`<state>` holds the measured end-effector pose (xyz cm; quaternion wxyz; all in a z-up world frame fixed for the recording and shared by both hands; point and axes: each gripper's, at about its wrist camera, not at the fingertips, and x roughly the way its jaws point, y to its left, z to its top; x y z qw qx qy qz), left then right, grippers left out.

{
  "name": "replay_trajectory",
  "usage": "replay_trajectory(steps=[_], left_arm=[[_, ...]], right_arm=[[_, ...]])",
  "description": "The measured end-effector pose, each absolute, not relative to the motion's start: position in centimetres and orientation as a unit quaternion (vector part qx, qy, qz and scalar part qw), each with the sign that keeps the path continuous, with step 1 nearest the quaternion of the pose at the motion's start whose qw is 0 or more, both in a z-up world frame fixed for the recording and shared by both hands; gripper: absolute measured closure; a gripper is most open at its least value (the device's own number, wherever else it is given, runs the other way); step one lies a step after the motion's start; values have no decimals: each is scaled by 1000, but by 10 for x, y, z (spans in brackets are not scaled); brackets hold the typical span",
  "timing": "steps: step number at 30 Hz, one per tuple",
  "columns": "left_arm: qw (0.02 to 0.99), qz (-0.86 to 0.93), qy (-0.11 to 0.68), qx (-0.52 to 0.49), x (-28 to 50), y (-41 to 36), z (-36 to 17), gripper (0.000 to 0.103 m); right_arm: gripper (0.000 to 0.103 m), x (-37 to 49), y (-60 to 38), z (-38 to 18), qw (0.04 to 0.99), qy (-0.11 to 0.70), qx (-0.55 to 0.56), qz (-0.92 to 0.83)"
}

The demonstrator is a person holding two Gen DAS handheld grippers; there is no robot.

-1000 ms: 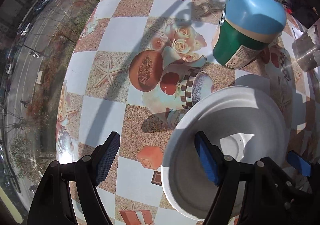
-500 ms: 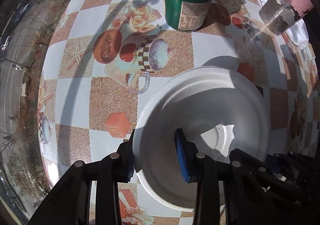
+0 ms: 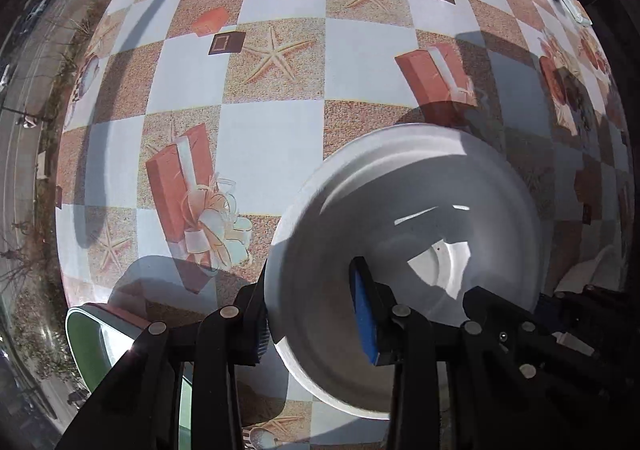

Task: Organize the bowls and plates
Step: 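Carry the third bowl over the stacked white bowls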

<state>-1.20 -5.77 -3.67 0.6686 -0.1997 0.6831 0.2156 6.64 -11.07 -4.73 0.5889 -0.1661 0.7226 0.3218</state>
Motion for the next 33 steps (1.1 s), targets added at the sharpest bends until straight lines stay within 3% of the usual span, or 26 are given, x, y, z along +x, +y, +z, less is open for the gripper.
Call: replay_trajectory(steps=[8, 18, 33], left_arm=[[664, 161, 713, -159, -48, -119, -44, 64], [678, 132, 711, -136, -49, -131, -23, 64], [711, 103, 691, -79, -31, -150, 31, 64]], right_arm=[[86, 5, -164, -52, 568, 734, -196, 315], [85, -25, -193, -39, 577, 733, -203, 298], [85, -3, -217, 6, 616, 717, -159, 286]])
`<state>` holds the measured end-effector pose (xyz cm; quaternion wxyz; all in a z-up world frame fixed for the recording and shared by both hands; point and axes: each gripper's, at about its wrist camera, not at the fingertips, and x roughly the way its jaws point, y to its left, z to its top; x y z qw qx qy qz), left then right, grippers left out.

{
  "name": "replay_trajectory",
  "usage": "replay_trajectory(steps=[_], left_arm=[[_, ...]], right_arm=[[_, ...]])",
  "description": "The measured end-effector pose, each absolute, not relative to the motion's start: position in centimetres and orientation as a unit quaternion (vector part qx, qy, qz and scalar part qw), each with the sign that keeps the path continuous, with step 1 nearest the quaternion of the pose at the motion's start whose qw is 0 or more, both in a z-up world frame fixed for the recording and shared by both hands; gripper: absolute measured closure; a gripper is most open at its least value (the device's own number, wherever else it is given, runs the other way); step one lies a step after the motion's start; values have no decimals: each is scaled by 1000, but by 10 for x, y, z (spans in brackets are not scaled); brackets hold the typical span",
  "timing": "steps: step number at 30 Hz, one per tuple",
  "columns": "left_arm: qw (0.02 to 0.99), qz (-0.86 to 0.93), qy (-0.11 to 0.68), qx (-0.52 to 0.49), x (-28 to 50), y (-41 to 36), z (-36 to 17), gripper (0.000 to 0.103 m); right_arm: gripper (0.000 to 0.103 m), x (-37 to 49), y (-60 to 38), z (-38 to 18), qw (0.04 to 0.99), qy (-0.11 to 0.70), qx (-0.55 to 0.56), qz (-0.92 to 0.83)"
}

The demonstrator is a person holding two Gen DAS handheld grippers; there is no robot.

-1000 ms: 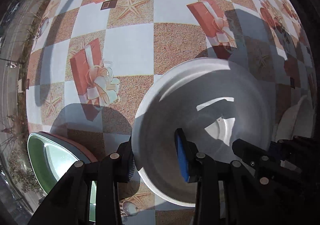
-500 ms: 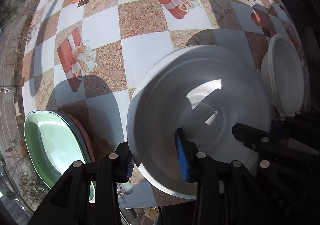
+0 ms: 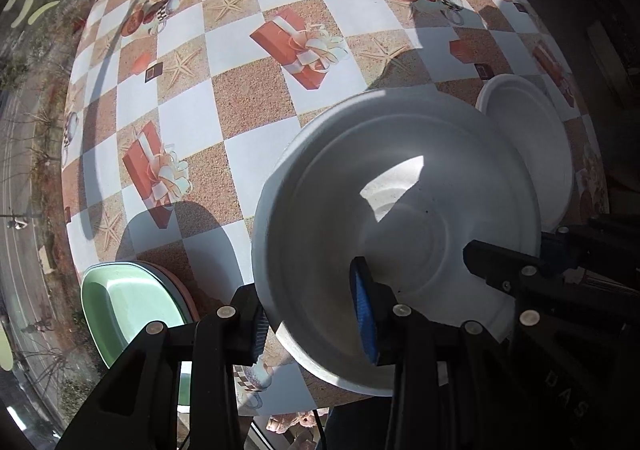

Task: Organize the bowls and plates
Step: 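Carry the third bowl over the stacked white bowls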

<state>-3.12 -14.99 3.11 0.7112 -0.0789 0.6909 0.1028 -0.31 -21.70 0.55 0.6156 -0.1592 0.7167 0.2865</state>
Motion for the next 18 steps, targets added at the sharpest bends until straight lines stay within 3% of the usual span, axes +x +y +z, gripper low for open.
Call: replay_trajectory(steps=[18], left_arm=[[738, 15, 674, 8, 24, -231, 45, 64]], right_arm=[[85, 23, -305, 29, 666, 714, -61, 209]])
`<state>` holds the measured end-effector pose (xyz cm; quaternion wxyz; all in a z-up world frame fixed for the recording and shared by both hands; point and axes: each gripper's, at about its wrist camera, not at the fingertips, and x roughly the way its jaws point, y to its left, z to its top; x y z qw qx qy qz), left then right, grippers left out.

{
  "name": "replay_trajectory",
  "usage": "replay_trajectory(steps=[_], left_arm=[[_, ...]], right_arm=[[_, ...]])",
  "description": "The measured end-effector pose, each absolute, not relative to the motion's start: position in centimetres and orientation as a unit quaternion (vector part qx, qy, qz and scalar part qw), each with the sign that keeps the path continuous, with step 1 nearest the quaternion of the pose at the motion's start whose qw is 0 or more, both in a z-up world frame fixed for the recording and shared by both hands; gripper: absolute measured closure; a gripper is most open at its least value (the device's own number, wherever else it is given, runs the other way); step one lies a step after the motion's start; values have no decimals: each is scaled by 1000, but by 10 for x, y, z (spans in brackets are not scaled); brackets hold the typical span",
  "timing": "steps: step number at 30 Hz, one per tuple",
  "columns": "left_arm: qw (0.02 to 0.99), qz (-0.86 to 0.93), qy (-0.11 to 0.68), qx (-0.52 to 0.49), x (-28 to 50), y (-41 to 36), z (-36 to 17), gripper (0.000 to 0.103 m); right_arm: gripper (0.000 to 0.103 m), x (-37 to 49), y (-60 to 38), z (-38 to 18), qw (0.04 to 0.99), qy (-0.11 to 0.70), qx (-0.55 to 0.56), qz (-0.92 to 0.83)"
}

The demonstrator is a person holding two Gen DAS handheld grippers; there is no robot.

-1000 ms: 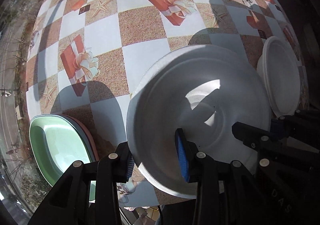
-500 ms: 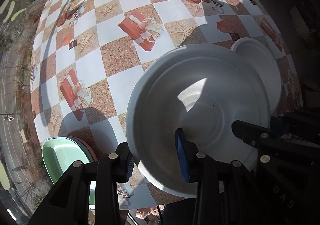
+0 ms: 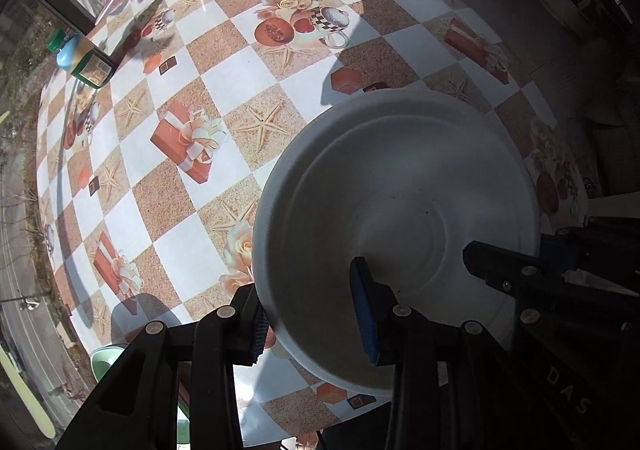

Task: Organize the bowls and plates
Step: 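Carry the third bowl over the stacked white bowls, then lower the bowl onto the bowl stack and open the right gripper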

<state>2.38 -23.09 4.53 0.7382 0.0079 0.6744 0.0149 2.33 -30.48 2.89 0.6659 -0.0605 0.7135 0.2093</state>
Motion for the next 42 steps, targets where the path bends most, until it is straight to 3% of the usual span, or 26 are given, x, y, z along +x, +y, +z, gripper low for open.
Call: replay_trajectory(steps=[14, 18, 20, 25, 27, 29, 42], left_arm=[[722, 7, 692, 9, 68, -263, 24, 59], [720, 29, 694, 7, 65, -255, 21, 30], [718, 38, 695, -3, 61, -249, 21, 25], [709, 56, 702, -38, 50, -234, 18, 24], [706, 60, 704, -48, 47, -230, 17, 23], [703, 61, 707, -53, 43, -229, 16, 23], [695, 70, 712, -64, 23, -214, 10, 23]], right_arm=[[85, 62, -358, 21, 682, 715, -19, 152], [85, 70, -356, 15, 681, 716, -27, 150], [85, 73, -356, 12, 680, 718, -28, 148], [85, 76, -362, 7, 673, 726, -23, 140], [75, 76, -365, 4, 671, 728, -22, 136], [16, 75, -370, 4, 674, 727, -13, 133], [15, 65, -395, -3, 664, 741, 4, 98]])
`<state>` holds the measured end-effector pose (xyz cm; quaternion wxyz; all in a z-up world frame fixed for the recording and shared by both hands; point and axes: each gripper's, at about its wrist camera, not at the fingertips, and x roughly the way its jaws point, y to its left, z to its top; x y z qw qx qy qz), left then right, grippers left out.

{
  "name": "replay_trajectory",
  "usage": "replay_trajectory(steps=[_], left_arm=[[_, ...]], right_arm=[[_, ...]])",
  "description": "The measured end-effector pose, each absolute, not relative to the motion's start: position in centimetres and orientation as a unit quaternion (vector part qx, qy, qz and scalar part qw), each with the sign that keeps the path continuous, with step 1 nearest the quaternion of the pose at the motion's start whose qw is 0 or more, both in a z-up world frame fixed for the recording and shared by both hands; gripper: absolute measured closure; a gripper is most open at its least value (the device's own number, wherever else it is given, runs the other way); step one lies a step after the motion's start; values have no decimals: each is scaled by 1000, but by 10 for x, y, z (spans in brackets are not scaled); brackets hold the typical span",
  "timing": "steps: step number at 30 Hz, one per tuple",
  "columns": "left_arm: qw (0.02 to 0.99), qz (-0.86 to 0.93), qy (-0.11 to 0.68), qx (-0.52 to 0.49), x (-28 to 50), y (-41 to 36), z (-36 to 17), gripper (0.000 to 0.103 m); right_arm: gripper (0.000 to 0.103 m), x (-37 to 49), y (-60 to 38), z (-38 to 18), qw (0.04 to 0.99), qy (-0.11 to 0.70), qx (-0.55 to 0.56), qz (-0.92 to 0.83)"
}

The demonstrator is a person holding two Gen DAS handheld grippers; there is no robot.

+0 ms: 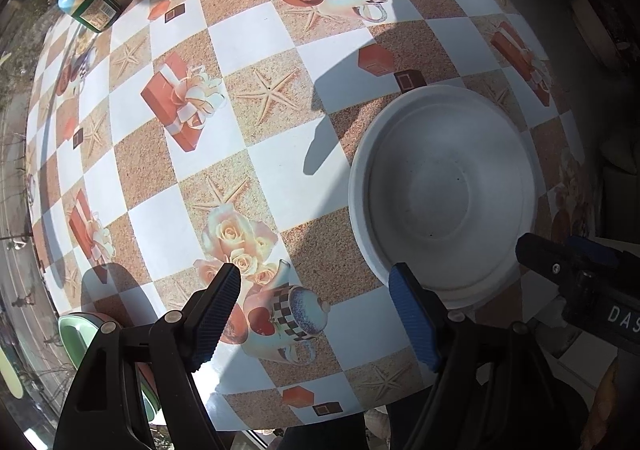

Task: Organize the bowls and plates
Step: 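Lower the bowl onto the bowl stack and open the right gripper, then grasp the rim of the stacked white bowls with the right gripper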

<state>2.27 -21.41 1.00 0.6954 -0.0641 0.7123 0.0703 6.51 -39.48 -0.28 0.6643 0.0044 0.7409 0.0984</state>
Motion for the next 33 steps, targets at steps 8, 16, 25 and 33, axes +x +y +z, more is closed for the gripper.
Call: replay_trajectory(steps=[8, 16, 25, 33], left_arm=[[693, 74, 714, -61, 31, -216, 8, 23], [687, 78, 719, -67, 44, -219, 1, 23], [684, 88, 720, -78, 63, -217, -7, 23], [677, 92, 726, -77, 81, -221, -15, 23]], right_arm=[[15, 61, -403, -7, 661, 744, 7, 94], [15, 63, -408, -12, 658, 747, 10, 92], [15, 73, -412, -18, 653, 751, 7, 95], [15, 87, -410, -23, 651, 753, -1, 97]])
